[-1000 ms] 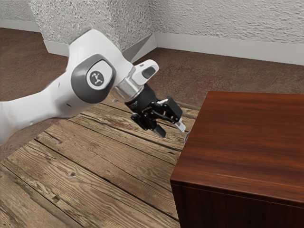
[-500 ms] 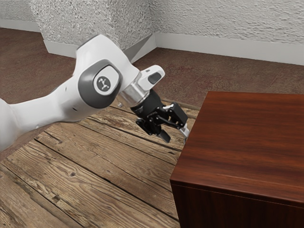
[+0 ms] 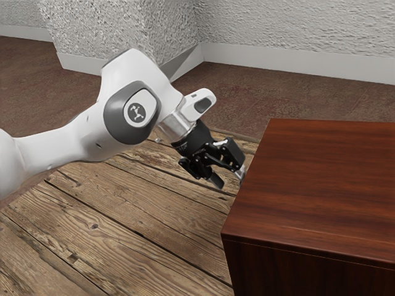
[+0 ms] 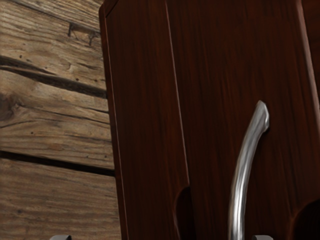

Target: Pull the drawer handle with one arm to open the drawer

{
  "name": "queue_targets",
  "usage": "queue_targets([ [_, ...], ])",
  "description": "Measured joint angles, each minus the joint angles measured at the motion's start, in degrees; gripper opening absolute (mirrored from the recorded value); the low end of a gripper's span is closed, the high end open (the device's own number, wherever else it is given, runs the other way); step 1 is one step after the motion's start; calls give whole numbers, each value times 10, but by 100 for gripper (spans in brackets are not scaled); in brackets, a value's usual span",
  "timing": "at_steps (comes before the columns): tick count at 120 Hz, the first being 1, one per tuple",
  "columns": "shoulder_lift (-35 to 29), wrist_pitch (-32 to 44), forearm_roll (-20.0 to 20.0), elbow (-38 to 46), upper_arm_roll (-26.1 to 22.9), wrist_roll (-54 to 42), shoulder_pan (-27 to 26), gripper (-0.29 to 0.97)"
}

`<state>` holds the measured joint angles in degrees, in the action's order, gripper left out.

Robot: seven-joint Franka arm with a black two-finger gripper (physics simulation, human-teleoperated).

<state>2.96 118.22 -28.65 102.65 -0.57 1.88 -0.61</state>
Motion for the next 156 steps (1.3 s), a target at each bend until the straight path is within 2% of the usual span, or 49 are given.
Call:
queue_targets([
  [76, -23, 2, -2, 32, 4, -1, 11, 35],
  [98, -31, 2, -2, 44, 25, -1, 15, 35],
  [123, -40, 3, -3, 57, 25, -2, 29, 35],
  [156, -53, 7, -5, 73, 42, -5, 23, 35],
])
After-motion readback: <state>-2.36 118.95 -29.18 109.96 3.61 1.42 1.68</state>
